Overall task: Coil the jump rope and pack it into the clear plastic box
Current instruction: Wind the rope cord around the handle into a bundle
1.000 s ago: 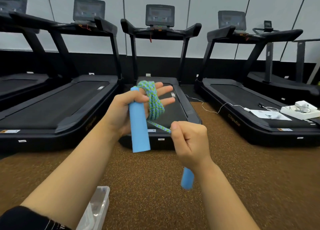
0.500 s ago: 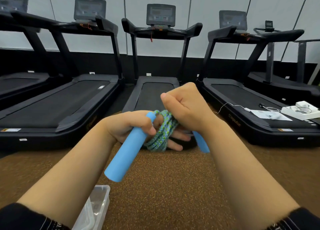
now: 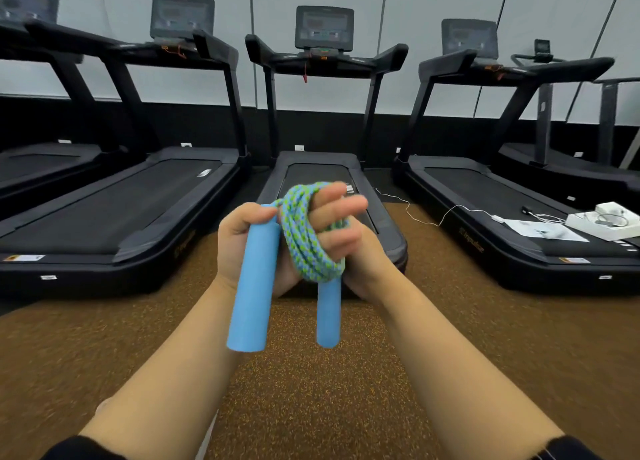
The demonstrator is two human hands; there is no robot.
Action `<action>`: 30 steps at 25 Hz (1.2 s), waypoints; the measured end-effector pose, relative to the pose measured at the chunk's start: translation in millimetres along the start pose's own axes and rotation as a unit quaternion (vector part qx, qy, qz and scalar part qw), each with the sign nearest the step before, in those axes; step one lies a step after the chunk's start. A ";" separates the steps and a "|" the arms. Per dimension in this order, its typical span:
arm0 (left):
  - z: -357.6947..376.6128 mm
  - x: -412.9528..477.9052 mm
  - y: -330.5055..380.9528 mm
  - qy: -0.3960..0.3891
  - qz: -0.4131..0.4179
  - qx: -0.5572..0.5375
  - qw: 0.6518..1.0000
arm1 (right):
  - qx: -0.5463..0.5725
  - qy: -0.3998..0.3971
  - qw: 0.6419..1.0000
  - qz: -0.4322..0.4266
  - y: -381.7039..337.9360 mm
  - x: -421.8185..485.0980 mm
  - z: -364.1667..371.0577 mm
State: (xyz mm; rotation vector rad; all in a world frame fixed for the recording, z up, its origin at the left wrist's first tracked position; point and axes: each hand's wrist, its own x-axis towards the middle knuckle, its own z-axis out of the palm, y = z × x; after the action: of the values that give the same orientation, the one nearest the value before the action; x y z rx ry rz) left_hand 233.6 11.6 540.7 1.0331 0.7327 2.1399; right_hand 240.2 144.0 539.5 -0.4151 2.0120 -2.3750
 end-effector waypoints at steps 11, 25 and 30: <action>-21.9 3.3 -0.9 0.033 0.079 -0.079 0.993 | 0.211 -0.082 0.957 0.183 22.0 -21.6 9.0; -25.4 -9.1 7.3 0.133 0.124 0.090 0.979 | 0.137 -0.083 0.961 0.226 16.5 -50.6 8.3; -20.7 -9.6 5.7 0.160 0.114 0.153 0.968 | 0.027 -0.092 0.978 0.185 14.4 -55.8 7.3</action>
State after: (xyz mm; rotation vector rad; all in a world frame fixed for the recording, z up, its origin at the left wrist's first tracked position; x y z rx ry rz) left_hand 219.5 -3.4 529.3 0.9734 1.1772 2.4818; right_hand 293.1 143.8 515.5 -0.2244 1.7599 -2.0772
